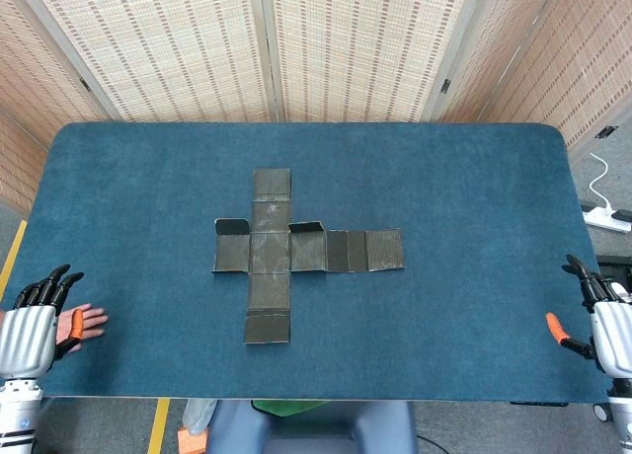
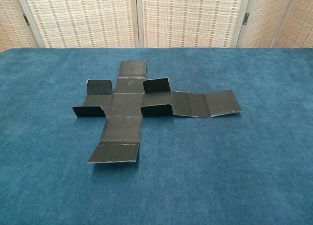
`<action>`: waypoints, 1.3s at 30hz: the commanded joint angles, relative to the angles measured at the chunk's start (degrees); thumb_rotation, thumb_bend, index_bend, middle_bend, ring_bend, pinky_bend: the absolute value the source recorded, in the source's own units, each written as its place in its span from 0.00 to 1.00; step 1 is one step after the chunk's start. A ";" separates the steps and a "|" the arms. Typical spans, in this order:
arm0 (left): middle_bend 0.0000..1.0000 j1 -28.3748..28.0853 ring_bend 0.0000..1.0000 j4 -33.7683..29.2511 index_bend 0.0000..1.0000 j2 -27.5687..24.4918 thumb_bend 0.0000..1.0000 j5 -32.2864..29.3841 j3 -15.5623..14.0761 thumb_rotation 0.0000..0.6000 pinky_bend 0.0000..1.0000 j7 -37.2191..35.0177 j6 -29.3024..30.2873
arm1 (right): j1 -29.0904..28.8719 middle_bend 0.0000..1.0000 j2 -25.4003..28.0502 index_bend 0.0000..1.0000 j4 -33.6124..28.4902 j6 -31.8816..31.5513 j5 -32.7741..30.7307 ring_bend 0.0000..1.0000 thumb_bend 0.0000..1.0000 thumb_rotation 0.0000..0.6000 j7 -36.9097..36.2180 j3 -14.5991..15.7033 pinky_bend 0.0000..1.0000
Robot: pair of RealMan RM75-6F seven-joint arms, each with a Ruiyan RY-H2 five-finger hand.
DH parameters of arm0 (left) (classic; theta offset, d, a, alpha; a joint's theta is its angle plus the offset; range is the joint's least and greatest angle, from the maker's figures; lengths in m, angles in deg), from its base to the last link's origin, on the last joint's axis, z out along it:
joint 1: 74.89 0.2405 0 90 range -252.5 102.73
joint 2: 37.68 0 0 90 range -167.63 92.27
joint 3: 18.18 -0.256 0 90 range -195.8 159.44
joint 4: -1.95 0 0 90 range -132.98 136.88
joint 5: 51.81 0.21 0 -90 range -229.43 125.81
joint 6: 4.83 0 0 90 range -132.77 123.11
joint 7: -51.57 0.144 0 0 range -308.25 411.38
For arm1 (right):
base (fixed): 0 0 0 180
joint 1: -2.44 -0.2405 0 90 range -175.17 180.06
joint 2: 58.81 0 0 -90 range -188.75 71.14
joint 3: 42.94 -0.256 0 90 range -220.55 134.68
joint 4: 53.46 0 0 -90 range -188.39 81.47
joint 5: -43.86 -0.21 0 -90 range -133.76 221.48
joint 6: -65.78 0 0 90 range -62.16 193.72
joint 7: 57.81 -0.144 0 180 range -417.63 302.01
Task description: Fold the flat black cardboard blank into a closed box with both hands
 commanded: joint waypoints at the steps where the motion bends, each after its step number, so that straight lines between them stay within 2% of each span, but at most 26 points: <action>1: 0.22 -0.06 0.22 0.25 0.25 0.12 0.57 -0.04 0.03 1.00 0.20 -0.23 -0.27 | 0.05 0.19 0.14 0.00 0.03 -0.02 0.36 0.17 0.30 1.00 -0.19 0.11 0.43; 11: 0.22 -0.28 0.22 0.93 0.25 0.21 0.57 -0.29 0.37 1.00 0.20 -0.93 -0.82 | -1.86 0.19 0.10 0.00 -0.86 2.02 1.73 0.17 0.30 1.00 1.03 -0.22 0.43; 15: 0.22 -0.63 0.22 1.32 0.25 0.24 0.57 -0.27 0.50 1.00 0.20 -1.20 -1.39 | -3.85 0.19 -0.02 0.00 -2.20 4.85 0.99 0.20 0.30 1.00 2.99 -0.90 0.45; 18: 0.22 -0.91 0.22 1.69 0.25 0.43 0.56 -0.16 0.54 1.00 0.20 -1.65 -1.84 | -7.23 0.19 -0.35 0.00 -4.21 9.32 -0.50 0.31 0.30 1.00 6.06 -2.32 0.59; 20: 0.22 -1.01 0.22 1.94 0.25 0.57 0.57 0.08 0.46 1.00 0.20 -2.00 -2.01 | -10.43 0.20 -0.82 0.00 -6.13 13.66 -2.92 0.43 0.30 1.00 8.50 -3.88 0.69; 22: 0.22 -1.04 0.22 2.18 0.25 0.66 0.56 0.32 0.33 1.00 0.20 -2.24 -2.11 | -13.66 0.18 -1.59 0.00 -7.54 17.80 -5.62 0.53 0.29 1.00 11.05 -5.48 0.75; 26: 0.22 -0.93 0.22 2.63 0.25 0.81 0.57 0.72 0.01 1.00 0.20 -2.86 -2.15 | -22.03 0.13 -5.90 0.00 -8.11 27.22 -15.03 0.61 0.27 1.00 17.19 -9.62 0.79; 30: 0.22 -0.69 0.22 3.10 0.25 0.83 0.57 0.81 -0.20 1.00 0.20 -3.59 -2.10 | -30.09 0.10 -10.21 0.00 -6.77 35.92 -26.71 0.66 0.15 1.00 21.92 -12.13 0.82; 35: 0.22 -0.51 0.22 3.65 0.25 0.84 0.57 0.50 -0.34 1.00 0.20 -4.26 -2.37 | -39.37 0.05 -18.20 0.00 -1.49 38.19 -38.97 0.69 0.06 1.00 29.73 -13.12 0.84; 39: 0.22 -0.48 0.22 3.92 0.25 0.81 0.57 0.11 -0.36 1.00 0.20 -4.58 -2.75 | -44.87 0.03 -24.95 0.00 3.71 38.44 -45.73 0.70 0.00 1.00 33.34 -12.96 0.84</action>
